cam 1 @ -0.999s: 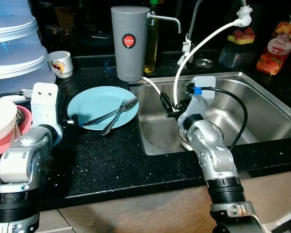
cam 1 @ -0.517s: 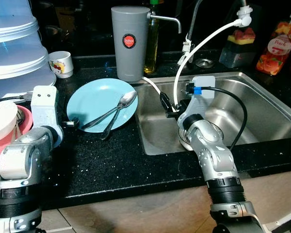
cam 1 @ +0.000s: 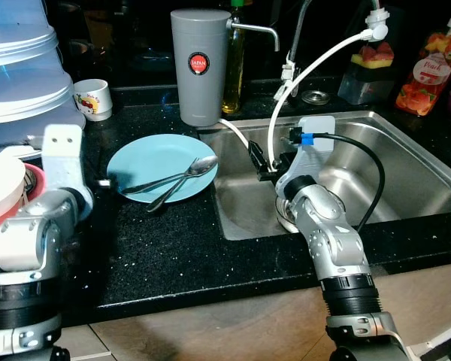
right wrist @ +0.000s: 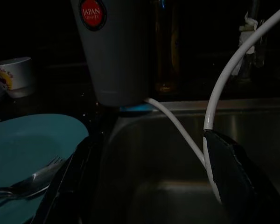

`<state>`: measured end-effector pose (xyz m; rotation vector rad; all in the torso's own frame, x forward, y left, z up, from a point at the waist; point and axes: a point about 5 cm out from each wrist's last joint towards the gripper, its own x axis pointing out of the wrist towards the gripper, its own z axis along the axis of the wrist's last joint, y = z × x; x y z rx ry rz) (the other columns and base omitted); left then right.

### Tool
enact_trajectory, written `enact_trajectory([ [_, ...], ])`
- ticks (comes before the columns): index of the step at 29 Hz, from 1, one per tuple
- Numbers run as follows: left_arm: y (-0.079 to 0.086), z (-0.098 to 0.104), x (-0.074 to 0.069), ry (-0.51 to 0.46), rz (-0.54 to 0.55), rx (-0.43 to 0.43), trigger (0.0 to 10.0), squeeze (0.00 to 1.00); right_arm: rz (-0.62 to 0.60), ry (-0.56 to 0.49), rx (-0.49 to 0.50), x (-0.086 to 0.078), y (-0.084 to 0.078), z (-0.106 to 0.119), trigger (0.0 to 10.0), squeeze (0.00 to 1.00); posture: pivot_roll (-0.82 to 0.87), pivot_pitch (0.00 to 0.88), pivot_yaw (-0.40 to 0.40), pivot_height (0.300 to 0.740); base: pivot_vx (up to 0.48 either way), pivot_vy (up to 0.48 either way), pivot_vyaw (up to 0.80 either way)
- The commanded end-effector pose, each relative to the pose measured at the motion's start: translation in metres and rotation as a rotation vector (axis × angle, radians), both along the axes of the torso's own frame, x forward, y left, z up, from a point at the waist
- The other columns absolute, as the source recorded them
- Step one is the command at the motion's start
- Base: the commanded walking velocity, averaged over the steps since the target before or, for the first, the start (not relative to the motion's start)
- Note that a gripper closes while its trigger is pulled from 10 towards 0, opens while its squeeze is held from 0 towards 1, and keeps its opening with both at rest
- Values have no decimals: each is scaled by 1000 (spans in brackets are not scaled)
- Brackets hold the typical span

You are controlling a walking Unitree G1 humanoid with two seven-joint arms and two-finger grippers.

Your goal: Kitchen organization

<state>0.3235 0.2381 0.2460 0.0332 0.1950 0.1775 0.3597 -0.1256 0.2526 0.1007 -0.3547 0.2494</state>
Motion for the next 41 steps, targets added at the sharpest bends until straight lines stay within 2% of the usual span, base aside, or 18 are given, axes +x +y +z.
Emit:
enact_trajectory([
  [1,3,6,-3,-2,32,18,10000,0,10,-13,1,0,0,6,10000,0,-11,72,1,740,0,0,0],
  [5,4,8,-8,0,44,18,10000,0,11,-14,1,0,0,6,10000,0,-10,72,-1,740,0,0,0],
  [10,-7,-1,-16,69,13,-56,10000,0,24,-18,-3,0,1,7,10000,0,-7,73,-2,740,0,0,0],
  [25,2,1,-28,122,75,-67,10000,0,31,-16,-3,0,2,8,10000,0,-4,72,-1,740,0,0,0],
  [34,3,-13,-29,191,50,-119,10000,0,34,-15,-3,0,3,7,10000,0,-2,74,0,740,0,0,0],
  [41,2,-21,-27,234,7,-100,10000,0,31,-15,-4,-1,2,7,10000,0,-5,75,2,740,0,0,0],
])
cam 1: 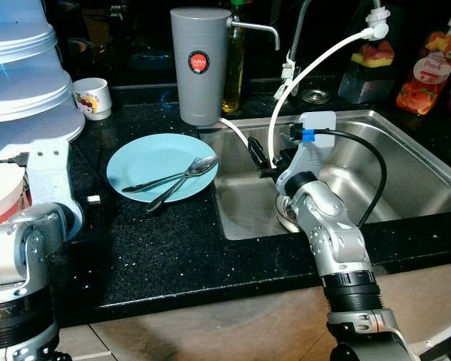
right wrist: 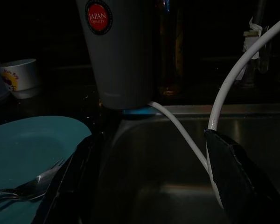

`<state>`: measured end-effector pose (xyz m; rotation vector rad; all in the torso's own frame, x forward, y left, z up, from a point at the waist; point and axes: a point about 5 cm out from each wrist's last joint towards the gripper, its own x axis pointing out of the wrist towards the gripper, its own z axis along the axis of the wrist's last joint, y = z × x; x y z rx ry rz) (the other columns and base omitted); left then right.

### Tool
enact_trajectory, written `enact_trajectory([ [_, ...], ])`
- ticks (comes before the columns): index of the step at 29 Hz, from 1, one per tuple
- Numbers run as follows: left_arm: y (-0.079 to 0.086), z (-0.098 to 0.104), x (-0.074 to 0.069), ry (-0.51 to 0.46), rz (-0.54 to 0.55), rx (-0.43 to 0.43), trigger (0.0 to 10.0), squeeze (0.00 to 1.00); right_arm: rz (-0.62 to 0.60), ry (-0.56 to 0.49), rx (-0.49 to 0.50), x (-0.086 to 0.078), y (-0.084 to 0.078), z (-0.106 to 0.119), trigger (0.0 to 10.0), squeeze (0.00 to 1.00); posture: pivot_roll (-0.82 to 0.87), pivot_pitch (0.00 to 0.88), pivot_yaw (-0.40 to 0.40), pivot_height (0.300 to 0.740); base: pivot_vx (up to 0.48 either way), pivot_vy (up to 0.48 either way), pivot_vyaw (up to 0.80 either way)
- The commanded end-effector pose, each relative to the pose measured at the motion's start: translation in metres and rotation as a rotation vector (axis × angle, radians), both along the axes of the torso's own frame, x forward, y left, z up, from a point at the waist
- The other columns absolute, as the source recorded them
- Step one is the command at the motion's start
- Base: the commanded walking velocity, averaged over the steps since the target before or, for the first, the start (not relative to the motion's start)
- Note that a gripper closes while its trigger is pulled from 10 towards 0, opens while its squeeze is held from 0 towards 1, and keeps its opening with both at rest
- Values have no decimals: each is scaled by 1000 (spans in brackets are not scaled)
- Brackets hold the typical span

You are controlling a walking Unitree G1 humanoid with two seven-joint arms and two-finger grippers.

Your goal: Kitchen organization

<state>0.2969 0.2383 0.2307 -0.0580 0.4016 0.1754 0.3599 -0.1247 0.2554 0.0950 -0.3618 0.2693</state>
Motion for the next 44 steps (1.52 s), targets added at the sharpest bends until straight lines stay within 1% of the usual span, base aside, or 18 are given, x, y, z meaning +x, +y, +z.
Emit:
enact_trajectory([
  [1,2,-6,0,36,-8,7,10000,0,13,-6,4,-1,1,4,10000,0,-5,75,2,740,0,0,0],
  [4,0,-7,1,45,-33,4,10000,0,11,-5,5,-1,1,4,10000,0,-6,72,7,740,0,0,0],
  [6,-3,-9,3,57,-62,-16,10000,0,8,-5,6,-1,0,3,10000,0,-7,69,7,740,0,0,0],
  [8,-3,-9,3,59,-67,-23,10000,0,9,-5,6,-2,0,3,10000,0,-7,69,7,740,0,0,0],
  [9,-3,-10,3,61,-73,-32,9451,0,9,-5,6,-2,0,3,10000,0,-8,66,7,740,0,0,0],
  [10,-3,-11,4,61,-77,-49,3373,0,10,-5,5,-2,1,3,10000,0,-7,64,6,740,0,0,0],
  [12,-3,-11,4,60,-77,-56,3373,0,10,-5,5,-2,1,3,10000,0,-7,64,6,740,0,0,0],
  [13,-3,-11,4,59,-77,-58,0,0,10,-5,5,-2,1,3,10000,0,-8,61,5,740,0,0,0],
  [24,1,-10,1,43,-43,-76,0,0,20,-1,5,-2,2,2,10000,0,-5,55,-2,740,0,0,0],
  [39,1,-7,1,25,-42,-73,0,0,15,4,6,0,1,3,10000,0,-6,68,-3,740,0,0,0],
  [41,2,-1,3,-8,-33,-38,0,0,14,3,7,0,1,3,10000,0,-6,68,-2,740,0,0,0],
  [42,2,-1,3,-8,-33,-38,0,0,14,3,7,0,1,3,10000,0,-6,68,-2,740,0,0,0],
  [44,4,6,4,-33,-19,50,0,0,13,2,8,0,1,4,10000,0,-6,68,-2,740,0,0,0],
])
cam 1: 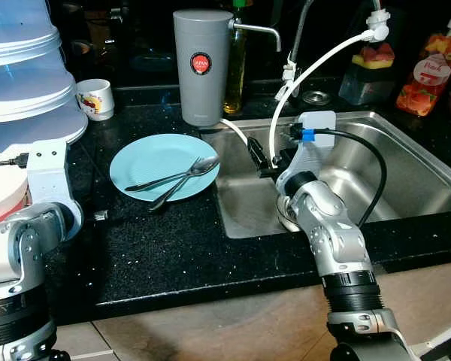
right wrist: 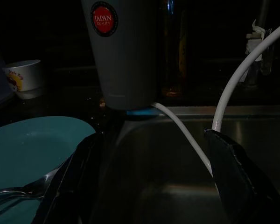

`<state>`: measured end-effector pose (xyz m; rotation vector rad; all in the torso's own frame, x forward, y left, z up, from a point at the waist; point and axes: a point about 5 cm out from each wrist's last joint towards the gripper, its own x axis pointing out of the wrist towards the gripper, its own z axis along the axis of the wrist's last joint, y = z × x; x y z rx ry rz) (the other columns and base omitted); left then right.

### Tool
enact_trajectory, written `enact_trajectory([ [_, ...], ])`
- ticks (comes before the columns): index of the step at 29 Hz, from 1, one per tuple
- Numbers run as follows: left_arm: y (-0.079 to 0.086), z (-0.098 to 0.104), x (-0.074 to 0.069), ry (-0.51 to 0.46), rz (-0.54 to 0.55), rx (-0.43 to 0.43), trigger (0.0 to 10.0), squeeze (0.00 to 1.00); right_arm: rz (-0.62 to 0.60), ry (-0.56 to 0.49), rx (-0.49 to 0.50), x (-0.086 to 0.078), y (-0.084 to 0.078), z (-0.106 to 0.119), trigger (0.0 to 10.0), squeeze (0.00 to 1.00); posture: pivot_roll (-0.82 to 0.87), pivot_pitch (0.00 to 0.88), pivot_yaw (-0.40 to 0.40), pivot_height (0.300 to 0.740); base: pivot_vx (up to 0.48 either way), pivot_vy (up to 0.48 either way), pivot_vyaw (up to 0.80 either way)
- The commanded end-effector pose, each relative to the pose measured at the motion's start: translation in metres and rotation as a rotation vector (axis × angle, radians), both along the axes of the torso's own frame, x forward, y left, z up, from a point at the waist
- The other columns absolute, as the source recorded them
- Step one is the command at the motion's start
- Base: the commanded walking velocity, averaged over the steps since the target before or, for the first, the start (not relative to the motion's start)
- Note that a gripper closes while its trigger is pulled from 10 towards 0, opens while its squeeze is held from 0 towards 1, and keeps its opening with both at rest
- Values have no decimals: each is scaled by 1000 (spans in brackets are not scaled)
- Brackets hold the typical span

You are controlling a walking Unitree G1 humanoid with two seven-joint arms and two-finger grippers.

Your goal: Kitchen organization

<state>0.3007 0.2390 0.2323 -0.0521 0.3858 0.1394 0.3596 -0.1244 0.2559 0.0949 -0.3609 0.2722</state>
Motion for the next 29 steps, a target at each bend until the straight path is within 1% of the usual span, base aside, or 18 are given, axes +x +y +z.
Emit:
enact_trajectory([
  [1,4,6,0,-24,25,72,0,0,10,1,9,0,1,3,10000,0,-6,67,-2,740,0,0,0],
  [7,6,12,2,-53,46,112,0,0,9,1,10,0,1,3,10000,0,-6,68,1,740,0,0,0],
  [19,5,18,3,-88,53,144,0,0,7,1,11,0,0,3,10000,0,-5,69,2,740,0,0,0],
  [20,3,24,5,-143,30,164,0,0,7,0,13,0,0,3,10000,0,-4,69,3,740,0,0,0],
  [21,3,24,5,-143,30,164,0,0,7,0,13,0,0,3,10000,0,-4,69,3,740,0,0,0],
  [23,-7,38,8,-271,-48,200,0,0,8,-3,17,0,0,4,10000,0,-3,68,3,740,0,0,0],
  [24,-17,45,8,-340,-117,191,0,0,9,-5,19,1,1,5,10000,0,-3,68,2,740,0,0,0],
  [25,-23,49,8,-378,-161,182,0,0,10,-6,21,1,1,5,10000,0,-3,68,2,740,0,0,0],
  [26,-23,49,8,-378,-161,182,0,0,10,-6,21,1,1,5,10000,0,-3,68,2,740,0,0,0],
  [28,-42,60,4,-479,-307,174,0,0,14,-9,38,0,2,7,10000,0,-5,68,5,740,0,0,0],
  [29,-49,64,2,-514,-352,167,0,0,16,-11,47,0,2,8,10000,0,-5,68,5,740,0,0,0],
])
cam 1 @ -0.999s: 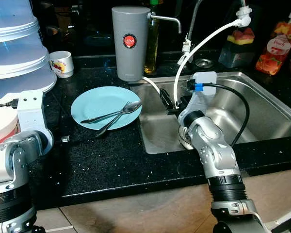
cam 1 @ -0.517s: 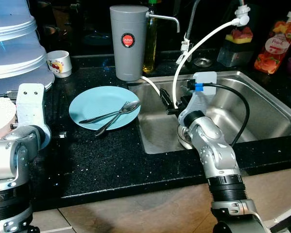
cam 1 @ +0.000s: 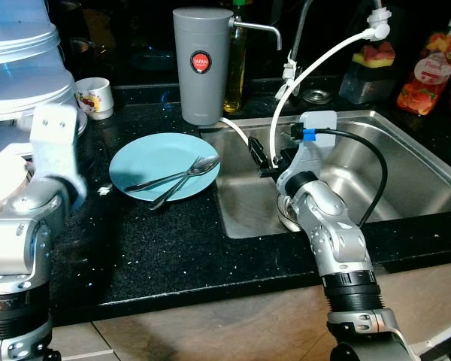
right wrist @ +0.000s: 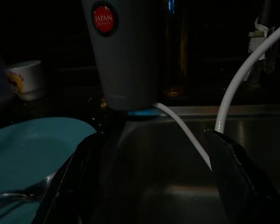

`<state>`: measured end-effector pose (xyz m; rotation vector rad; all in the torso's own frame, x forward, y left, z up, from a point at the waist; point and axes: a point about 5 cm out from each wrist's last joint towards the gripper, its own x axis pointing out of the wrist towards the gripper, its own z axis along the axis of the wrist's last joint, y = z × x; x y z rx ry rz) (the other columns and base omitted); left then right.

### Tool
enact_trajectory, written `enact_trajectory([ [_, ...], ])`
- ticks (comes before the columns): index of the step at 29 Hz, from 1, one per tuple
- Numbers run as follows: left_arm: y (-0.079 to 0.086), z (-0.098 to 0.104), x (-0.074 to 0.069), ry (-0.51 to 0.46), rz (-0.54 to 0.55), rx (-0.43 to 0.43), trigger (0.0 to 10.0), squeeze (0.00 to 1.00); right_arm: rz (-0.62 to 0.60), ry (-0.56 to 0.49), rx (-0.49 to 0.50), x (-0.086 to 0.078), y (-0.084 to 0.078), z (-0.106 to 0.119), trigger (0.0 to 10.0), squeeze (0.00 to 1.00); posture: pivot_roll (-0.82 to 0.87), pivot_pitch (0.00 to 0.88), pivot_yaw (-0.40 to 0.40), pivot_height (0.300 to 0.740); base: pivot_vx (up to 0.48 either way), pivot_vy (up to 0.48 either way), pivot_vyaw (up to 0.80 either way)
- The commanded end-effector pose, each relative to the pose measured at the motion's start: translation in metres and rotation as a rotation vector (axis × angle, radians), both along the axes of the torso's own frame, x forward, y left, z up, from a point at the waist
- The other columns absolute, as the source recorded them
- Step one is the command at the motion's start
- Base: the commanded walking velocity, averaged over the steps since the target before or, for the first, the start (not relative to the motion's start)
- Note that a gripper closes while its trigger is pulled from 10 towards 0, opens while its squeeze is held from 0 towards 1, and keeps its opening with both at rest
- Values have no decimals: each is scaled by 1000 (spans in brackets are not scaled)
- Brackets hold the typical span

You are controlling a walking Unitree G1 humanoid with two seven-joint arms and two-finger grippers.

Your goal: Kitchen organization

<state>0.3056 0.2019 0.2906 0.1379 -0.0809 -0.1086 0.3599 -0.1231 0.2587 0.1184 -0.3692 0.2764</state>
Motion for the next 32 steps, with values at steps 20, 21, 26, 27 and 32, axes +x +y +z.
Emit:
enact_trajectory([
  [20,-68,-14,-28,-61,-666,-96,0,0,424,-39,518,-23,29,42,10000,1000,-9,52,7,740,0,0,0],
  [21,-74,-17,-30,-53,-715,-115,0,0,490,-35,511,-29,38,44,10000,55,-13,46,7,740,0,0,0],
  [26,-80,-24,-30,-37,-758,-136,0,0,598,-35,507,-38,49,49,10000,0,-18,39,10,740,0,0,0],
  [27,-80,-26,-29,-32,-764,-139,0,0,629,-35,501,-41,51,51,10000,0,-18,35,10,740,0,0,0],
  [32,-84,-30,-31,-17,-800,-139,0,0,638,-17,421,-44,57,48,10000,0,-18,29,11,740,0,0,0],
])
